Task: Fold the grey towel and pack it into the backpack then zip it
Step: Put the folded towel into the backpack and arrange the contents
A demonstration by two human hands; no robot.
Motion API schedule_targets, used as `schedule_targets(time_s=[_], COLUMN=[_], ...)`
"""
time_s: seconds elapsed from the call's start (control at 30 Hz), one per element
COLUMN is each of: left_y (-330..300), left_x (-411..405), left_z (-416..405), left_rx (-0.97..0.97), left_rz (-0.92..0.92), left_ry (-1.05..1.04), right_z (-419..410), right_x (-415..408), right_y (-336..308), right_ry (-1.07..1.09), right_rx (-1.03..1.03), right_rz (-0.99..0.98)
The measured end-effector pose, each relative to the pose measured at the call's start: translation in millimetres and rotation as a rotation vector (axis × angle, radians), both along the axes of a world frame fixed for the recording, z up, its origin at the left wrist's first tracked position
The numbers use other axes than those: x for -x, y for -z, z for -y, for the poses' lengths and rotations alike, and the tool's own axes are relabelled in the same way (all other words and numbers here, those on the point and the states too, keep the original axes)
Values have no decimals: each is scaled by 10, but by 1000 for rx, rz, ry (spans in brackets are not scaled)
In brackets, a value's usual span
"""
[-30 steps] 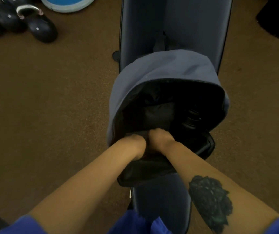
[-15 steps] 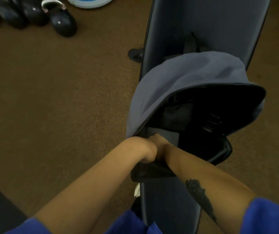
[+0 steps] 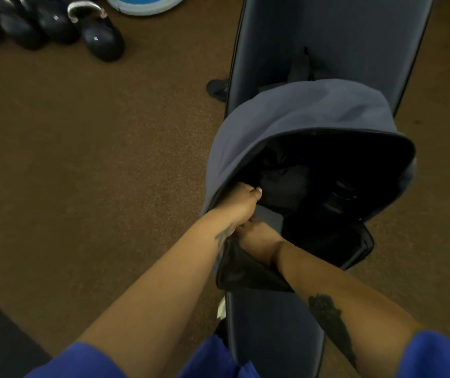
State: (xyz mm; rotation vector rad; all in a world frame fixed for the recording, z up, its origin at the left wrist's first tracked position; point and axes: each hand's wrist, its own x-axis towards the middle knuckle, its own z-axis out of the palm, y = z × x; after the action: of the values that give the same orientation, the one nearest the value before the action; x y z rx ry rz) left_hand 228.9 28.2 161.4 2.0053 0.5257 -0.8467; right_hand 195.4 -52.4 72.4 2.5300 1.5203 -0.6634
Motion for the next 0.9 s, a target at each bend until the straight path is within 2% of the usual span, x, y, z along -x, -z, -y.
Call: schedule_targets(time_s=[0.03,0.1,0.23,0.3,0.37,0.47,0.53,0.6,0.77,0.9], left_y=[-7,28,101,150,189,226,297,403,523,514], left_x=[-12,-13,-26,-9,42,84,56,36,41,52], left_z=[9,9,-1,11,21,4,-35,-67,-190,-204], left_rx=[6,-5,-57,-139,-256,-375,-405,-397,-301,-258], left_rz=[0,-8,-73,-106,-148,-180,-195,-178,-236,-280], left_ry=[-18,-51,-95,-84,31,278,341,320,175,269], right_z=[31,41,45,37,70,174,247,298,319,352], right_x=[-6,16,2,2,15,8,0,-23,-38,3], right_y=[53,72,99,124,146,75,9,-29,27,4], right_ry=[40,41,29,62,94,114,127,189,470,409], right_rx=[-91,-115,-74,-38,-28,-35,-99,-131,-189,-155], right_rz=[39,46,116,33,-59,-9,32,67,-213,-182])
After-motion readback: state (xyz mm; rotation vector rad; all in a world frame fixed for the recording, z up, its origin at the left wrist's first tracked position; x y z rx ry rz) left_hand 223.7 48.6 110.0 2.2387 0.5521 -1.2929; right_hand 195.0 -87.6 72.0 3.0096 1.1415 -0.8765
